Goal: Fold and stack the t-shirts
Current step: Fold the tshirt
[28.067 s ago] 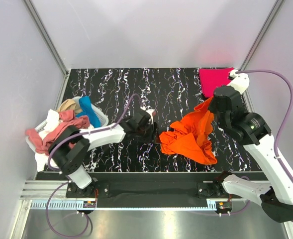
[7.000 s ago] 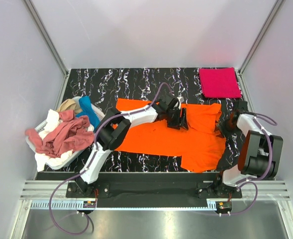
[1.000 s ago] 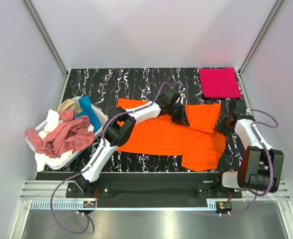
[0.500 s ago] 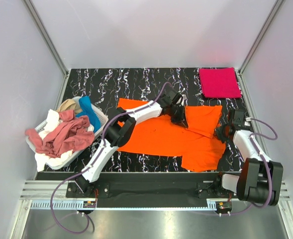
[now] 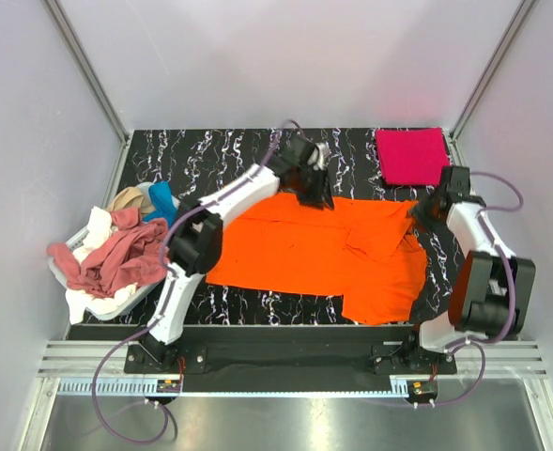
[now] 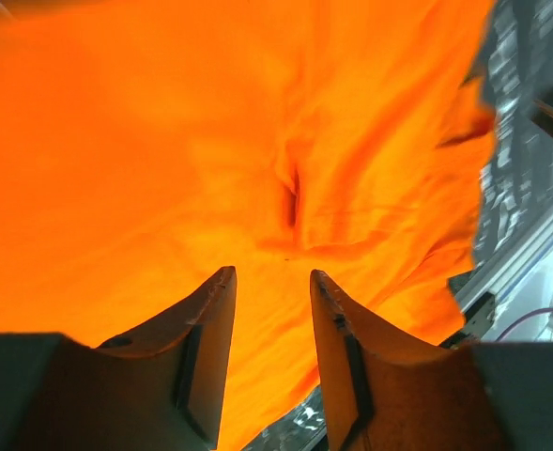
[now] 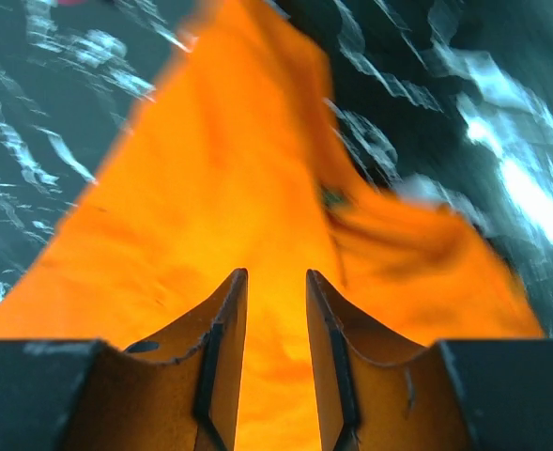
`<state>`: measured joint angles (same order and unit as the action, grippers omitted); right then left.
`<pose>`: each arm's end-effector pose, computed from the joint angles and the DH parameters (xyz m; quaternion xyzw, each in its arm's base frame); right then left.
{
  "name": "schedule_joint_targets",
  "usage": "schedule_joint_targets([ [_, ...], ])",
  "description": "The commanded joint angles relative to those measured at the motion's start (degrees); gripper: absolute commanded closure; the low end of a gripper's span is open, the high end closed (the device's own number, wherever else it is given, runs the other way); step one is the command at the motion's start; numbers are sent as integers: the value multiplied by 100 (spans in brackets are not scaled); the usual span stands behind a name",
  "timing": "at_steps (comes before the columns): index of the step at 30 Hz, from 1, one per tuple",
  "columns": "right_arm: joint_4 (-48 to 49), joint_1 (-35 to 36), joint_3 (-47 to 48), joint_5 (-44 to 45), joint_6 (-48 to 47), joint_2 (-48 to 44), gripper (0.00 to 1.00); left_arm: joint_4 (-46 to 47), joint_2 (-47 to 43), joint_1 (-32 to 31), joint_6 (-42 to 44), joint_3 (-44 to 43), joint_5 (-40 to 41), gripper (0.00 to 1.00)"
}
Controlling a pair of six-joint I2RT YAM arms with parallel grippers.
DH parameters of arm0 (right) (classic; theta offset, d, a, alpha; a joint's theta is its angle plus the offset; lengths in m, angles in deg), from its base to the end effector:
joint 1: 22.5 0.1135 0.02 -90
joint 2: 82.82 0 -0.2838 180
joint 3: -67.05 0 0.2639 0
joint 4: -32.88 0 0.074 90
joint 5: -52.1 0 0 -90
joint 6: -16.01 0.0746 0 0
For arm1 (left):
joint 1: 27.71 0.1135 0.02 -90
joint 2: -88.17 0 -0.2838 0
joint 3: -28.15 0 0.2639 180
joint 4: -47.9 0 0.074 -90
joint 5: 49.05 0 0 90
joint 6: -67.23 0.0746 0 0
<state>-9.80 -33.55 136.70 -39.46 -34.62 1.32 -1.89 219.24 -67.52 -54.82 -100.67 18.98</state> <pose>0.3214 -0.0607 0.2049 0.4051 0.8694 0.0818 0.2708 0.4109 -0.3788 0.2042 0.1246 0.9220 -0.3333 0.1528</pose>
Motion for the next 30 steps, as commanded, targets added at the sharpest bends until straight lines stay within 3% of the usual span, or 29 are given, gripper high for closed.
schedule_joint_targets([
  [1,229,-73,658,-450,-1124,489,62,-10,-363,570,437,1,89,58],
  [4,405,-274,922,-388,-1353,805,61,-18,-187,904,481,80,150,57],
  [8,493,-538,1361,-1020,-1678,1332,60,-27,155,1238,463,80,211,57],
  [15,826,-644,1679,-1760,-1793,2245,60,-36,455,1406,349,264,465,58],
  [23,783,-899,1951,-433,-1205,3002,70,-27,349,1529,86,757,1213,57],
  [26,774,-908,2214,-414,-1186,3274,73,-45,498,1582,-38,530,1266,57],
  [30,766,-908,2619,-696,-1178,3513,73,-36,779,1591,-99,-277,758,57],
])
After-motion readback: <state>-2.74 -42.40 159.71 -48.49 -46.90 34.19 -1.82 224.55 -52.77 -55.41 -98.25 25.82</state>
